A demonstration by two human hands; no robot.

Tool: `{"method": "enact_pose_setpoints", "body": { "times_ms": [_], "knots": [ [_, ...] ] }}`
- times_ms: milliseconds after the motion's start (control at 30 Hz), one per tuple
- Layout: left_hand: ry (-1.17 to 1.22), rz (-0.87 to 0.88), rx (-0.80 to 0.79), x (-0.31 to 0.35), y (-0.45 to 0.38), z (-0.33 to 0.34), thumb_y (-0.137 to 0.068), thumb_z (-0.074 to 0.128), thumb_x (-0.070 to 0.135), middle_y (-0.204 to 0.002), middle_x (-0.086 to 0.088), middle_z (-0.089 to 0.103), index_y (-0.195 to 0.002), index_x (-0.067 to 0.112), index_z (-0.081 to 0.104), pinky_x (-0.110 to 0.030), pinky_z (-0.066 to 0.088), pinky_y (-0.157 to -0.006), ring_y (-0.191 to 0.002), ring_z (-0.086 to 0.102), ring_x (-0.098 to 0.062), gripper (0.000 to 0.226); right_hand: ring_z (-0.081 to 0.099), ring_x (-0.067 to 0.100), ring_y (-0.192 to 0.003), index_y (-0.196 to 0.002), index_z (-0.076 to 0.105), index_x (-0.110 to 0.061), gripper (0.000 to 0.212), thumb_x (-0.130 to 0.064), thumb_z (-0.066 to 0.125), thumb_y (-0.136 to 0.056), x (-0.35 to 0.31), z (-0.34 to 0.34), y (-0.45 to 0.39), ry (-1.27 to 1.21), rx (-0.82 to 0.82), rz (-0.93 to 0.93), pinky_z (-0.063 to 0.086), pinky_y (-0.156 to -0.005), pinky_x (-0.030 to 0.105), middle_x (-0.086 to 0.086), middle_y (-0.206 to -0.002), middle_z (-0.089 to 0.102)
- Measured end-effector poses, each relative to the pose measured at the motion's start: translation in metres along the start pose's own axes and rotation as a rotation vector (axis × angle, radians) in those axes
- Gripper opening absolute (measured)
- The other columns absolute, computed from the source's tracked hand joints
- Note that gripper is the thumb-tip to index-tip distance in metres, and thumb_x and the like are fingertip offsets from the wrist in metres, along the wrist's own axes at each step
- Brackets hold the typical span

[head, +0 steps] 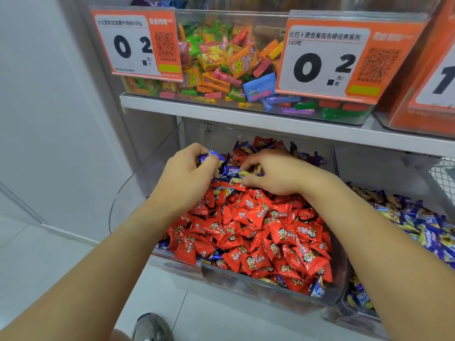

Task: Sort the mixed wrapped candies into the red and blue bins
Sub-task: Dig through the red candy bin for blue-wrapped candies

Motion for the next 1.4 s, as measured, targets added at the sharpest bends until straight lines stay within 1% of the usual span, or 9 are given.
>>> {"method": "enact_pose_setpoints", "body": {
  "times_ms": [233, 333, 533, 633, 700, 833, 1033, 1233, 1400],
  "knots": [
    [0.013, -0.016, -0.021, 0.001, 0.002, 0.001, -0.098, 0.049, 0.03, -0.074, -0.011, 0.066, -0.088, 0.022, 0.06, -0.031, 0.042, -0.059, -0.063, 0.058, -0.022, 0.017, 0.056, 0.018, -0.099, -0.122, 0.067, -0.018, 0.036, -0.037, 0.07, -0.091, 0.0, 0.001, 0.003, 0.028, -0.041, 0.042, 0.043, -0.081, 0.027, 0.003, -0.12, 0.063],
    [0.055, 0.006, 0.024, 0.006, 0.005, 0.002, -0.099, 0.047, 0.029, -0.056, 0.009, 0.056, -0.087, 0.025, 0.059, -0.023, 0.037, -0.05, -0.053, 0.05, -0.014, 0.017, 0.059, 0.023, -0.104, -0.123, 0.066, -0.016, 0.03, -0.031, 0.064, -0.097, 0.0, 0.0, 0.008, -0.004, -0.027, 0.047, 0.048, -0.087, 0.031, 0.005, -0.119, 0.064],
    [0.137, 0.023, 0.043, 0.015, 0.014, 0.006, -0.099, 0.048, 0.029, -0.047, 0.016, 0.048, -0.091, 0.021, 0.058, -0.017, 0.031, -0.042, -0.041, 0.036, -0.004, 0.015, 0.054, 0.016, -0.081, -0.123, 0.058, -0.014, 0.029, -0.034, 0.05, -0.104, 0.003, -0.01, 0.023, -0.073, 0.026, 0.059, 0.039, -0.065, 0.031, 0.001, -0.097, 0.059],
    [0.169, -0.028, 0.016, 0.016, 0.017, 0.006, -0.1, 0.046, 0.032, -0.056, 0.01, 0.052, -0.091, 0.021, 0.055, -0.02, 0.034, -0.044, -0.045, 0.041, -0.007, 0.017, 0.05, 0.007, -0.078, -0.103, 0.059, -0.025, 0.012, -0.032, 0.05, -0.104, 0.004, -0.014, 0.036, -0.101, 0.064, 0.011, 0.037, -0.071, 0.029, -0.01, -0.091, 0.053],
    [0.223, -0.095, -0.072, 0.019, 0.019, 0.011, -0.102, 0.043, 0.035, -0.065, -0.003, 0.064, -0.095, 0.021, 0.052, -0.027, 0.035, -0.048, -0.046, 0.043, -0.013, 0.018, 0.039, 0.001, -0.063, -0.076, 0.043, -0.035, 0.029, -0.03, 0.051, -0.103, 0.0, -0.02, 0.048, -0.151, 0.099, -0.033, 0.03, -0.061, 0.024, -0.014, -0.074, 0.042],
    [0.385, -0.16, -0.249, 0.033, 0.026, 0.029, -0.104, 0.04, 0.036, -0.075, -0.035, 0.063, -0.11, 0.013, 0.044, -0.025, 0.029, -0.043, -0.033, 0.04, -0.014, 0.024, 0.043, 0.001, -0.068, -0.074, 0.041, -0.037, 0.03, -0.032, 0.055, -0.101, -0.01, -0.027, 0.073, -0.186, 0.157, -0.064, 0.028, -0.062, 0.025, -0.01, -0.078, 0.046],
    [0.423, -0.052, -0.362, 0.065, 0.048, 0.059, -0.1, 0.053, 0.033, -0.057, -0.011, 0.059, -0.109, 0.014, 0.047, -0.025, 0.034, -0.043, -0.045, 0.042, -0.019, 0.021, 0.047, 0.003, -0.082, -0.093, 0.049, -0.039, 0.006, -0.039, 0.051, -0.098, 0.002, -0.036, 0.142, -0.17, 0.258, -0.016, 0.033, -0.07, 0.018, -0.011, -0.093, 0.041],
    [0.267, 0.281, -0.385, 0.119, 0.061, 0.104, -0.094, 0.064, 0.022, -0.077, -0.004, 0.068, -0.104, 0.017, 0.052, -0.022, 0.047, -0.057, -0.06, 0.062, -0.011, 0.016, 0.05, 0.005, -0.071, -0.087, 0.057, -0.039, 0.008, -0.044, 0.056, -0.092, 0.08, -0.038, 0.213, -0.273, 0.364, 0.226, 0.035, -0.065, 0.022, -0.011, -0.082, 0.052],
    [-0.03, 0.439, -0.485, 0.151, 0.07, 0.169, -0.092, 0.064, 0.023, -0.095, 0.005, 0.061, -0.111, 0.02, 0.056, -0.03, 0.043, -0.081, -0.091, 0.06, -0.018, 0.021, 0.055, -0.001, -0.069, -0.1, 0.07, -0.034, 0.014, -0.022, 0.068, -0.093, 0.138, -0.036, 0.244, -0.386, 0.429, 0.333, 0.042, -0.071, 0.027, -0.021, -0.076, 0.065]
  ]
}}
Point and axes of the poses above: each hand's wrist, its own y-axis away from the middle knuckle, its own z-axis out of the palm, x = y × z, the point moved 2 cm from there along -y, towards the middle knuckle
